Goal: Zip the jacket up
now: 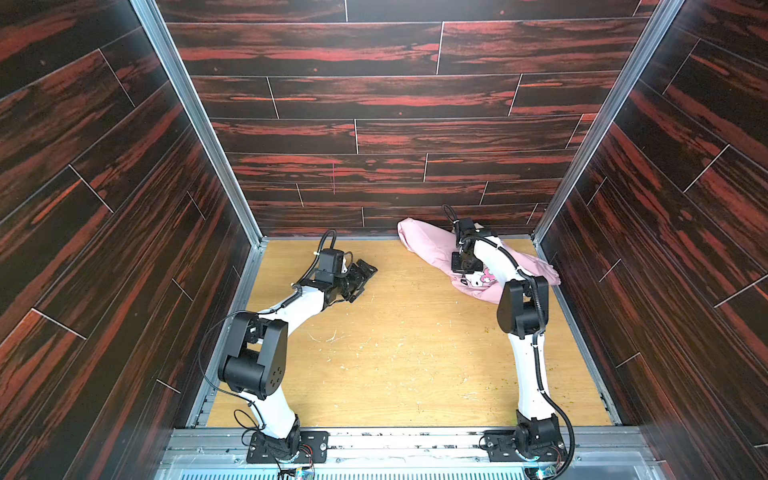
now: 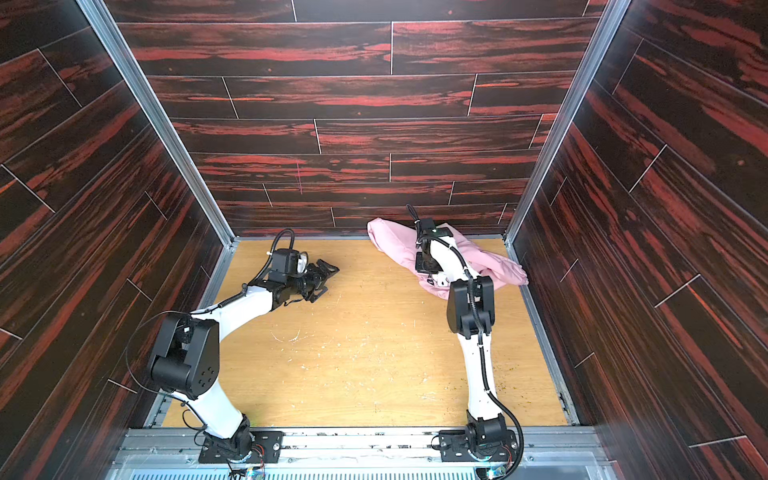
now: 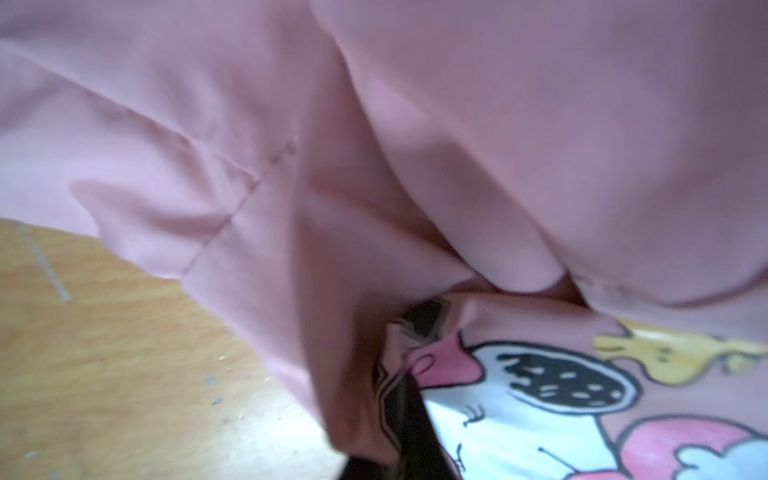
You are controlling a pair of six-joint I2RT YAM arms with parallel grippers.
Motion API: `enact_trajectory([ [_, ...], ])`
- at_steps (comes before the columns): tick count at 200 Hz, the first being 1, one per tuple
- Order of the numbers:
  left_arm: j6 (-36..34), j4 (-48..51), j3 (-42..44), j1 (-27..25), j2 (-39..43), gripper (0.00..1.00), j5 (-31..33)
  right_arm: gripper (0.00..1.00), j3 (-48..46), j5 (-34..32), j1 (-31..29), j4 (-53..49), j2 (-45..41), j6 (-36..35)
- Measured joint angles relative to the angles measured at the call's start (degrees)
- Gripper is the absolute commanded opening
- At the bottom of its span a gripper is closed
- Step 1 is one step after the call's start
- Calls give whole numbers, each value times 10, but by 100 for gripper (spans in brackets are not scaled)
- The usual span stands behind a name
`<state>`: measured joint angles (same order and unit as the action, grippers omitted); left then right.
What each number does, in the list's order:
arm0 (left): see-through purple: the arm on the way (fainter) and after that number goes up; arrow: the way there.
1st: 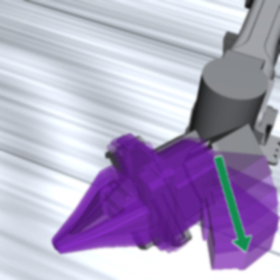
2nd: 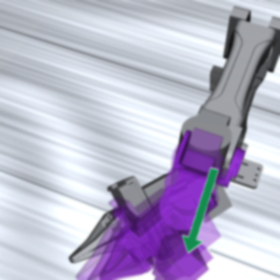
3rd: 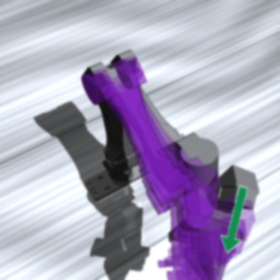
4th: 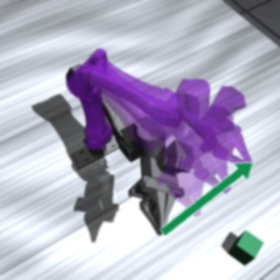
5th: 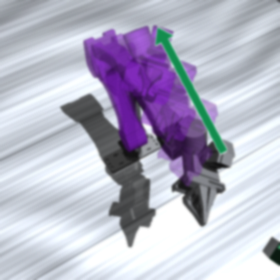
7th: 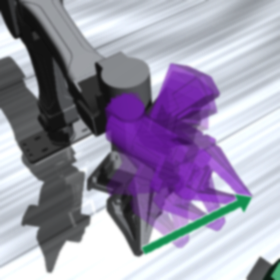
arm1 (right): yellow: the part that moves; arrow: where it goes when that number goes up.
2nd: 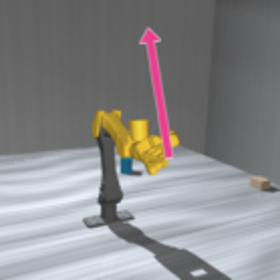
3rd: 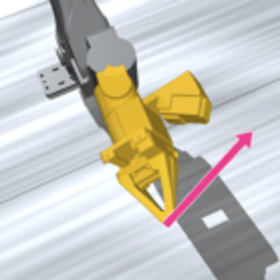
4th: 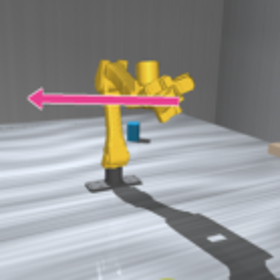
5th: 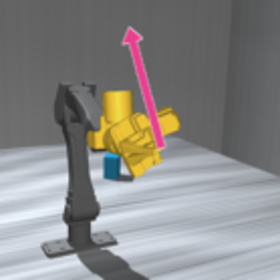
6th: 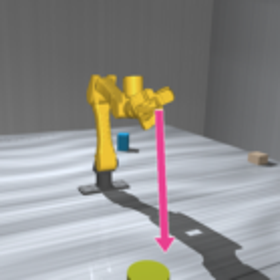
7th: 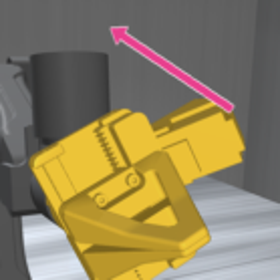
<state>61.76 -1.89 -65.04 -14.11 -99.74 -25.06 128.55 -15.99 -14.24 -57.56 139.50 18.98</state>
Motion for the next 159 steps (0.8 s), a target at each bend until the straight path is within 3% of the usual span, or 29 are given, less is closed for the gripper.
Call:
enact_trajectory([
  [57,-6,42,62,17,75,86,40,0,-138,131,-51,34,-60,31],
  [112,-18,130,136,38,238,88,90,0,-200,267,-222,75,-184,107],
  [139,-22,167,160,45,296,90,109,0,-243,312,-271,104,-232,139],
  [149,-25,183,164,47,310,91,114,12,-269,323,-277,116,-251,149],
  [159,-28,195,165,49,317,92,117,30,-296,329,-278,121,-267,160],
])
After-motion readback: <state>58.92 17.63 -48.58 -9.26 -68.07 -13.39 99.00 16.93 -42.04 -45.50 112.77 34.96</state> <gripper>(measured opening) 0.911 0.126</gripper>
